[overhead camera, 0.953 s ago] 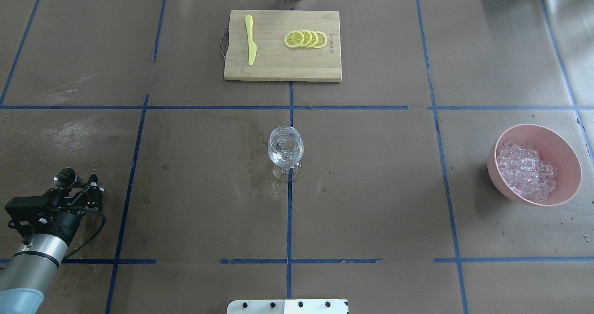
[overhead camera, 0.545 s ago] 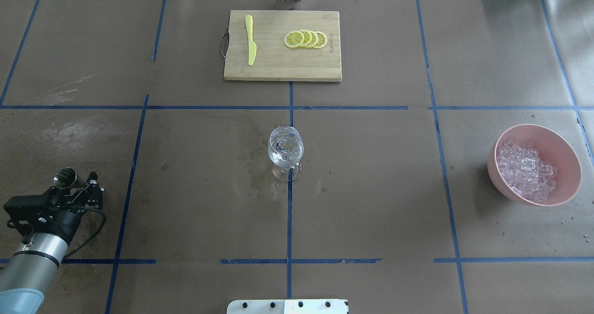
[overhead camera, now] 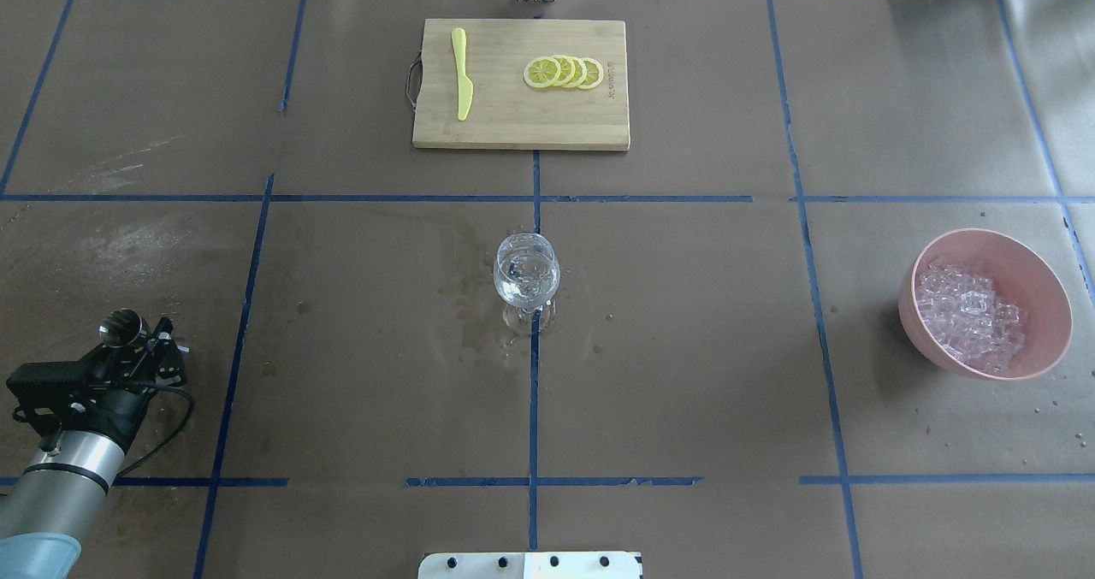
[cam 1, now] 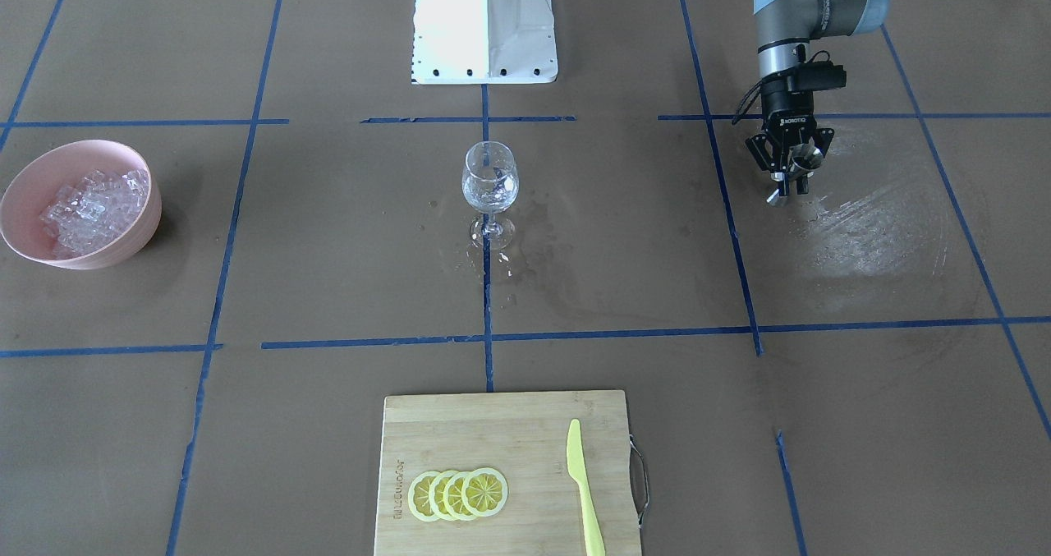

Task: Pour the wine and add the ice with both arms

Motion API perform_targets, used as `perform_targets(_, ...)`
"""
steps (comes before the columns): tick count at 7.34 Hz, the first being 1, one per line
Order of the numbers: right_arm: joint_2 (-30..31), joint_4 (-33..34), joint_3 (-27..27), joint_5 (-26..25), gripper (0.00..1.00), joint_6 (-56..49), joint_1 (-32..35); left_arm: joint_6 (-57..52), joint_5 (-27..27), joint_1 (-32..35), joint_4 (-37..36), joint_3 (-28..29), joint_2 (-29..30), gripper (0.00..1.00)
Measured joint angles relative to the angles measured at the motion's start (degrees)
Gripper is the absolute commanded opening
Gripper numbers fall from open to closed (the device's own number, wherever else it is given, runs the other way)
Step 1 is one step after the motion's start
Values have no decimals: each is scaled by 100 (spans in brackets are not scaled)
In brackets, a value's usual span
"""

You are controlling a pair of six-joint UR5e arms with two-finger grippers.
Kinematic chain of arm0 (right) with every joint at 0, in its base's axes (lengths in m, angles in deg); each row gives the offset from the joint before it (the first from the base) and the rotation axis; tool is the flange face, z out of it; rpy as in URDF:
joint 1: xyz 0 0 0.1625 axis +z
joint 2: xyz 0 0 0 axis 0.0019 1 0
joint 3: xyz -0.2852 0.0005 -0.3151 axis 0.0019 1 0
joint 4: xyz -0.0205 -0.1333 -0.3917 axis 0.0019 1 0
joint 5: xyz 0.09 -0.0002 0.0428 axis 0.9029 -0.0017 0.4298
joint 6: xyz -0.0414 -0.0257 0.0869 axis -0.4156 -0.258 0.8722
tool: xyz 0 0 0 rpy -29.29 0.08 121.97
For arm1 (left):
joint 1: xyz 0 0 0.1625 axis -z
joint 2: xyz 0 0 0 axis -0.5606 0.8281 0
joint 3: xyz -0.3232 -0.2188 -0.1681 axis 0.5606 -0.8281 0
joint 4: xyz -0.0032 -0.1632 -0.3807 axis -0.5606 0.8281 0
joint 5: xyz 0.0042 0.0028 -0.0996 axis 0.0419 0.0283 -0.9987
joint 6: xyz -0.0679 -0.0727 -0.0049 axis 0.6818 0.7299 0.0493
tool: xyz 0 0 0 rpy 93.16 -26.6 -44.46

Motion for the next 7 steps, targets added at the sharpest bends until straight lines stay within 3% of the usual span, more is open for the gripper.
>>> perform_targets(4,38,1,-102,12,100,8,0,-241,-33,71,22,-502,-47,0)
perform_targets(7,36,-4,-123,5,100,1,0,-1931,-53,94,333,-1106,548,0)
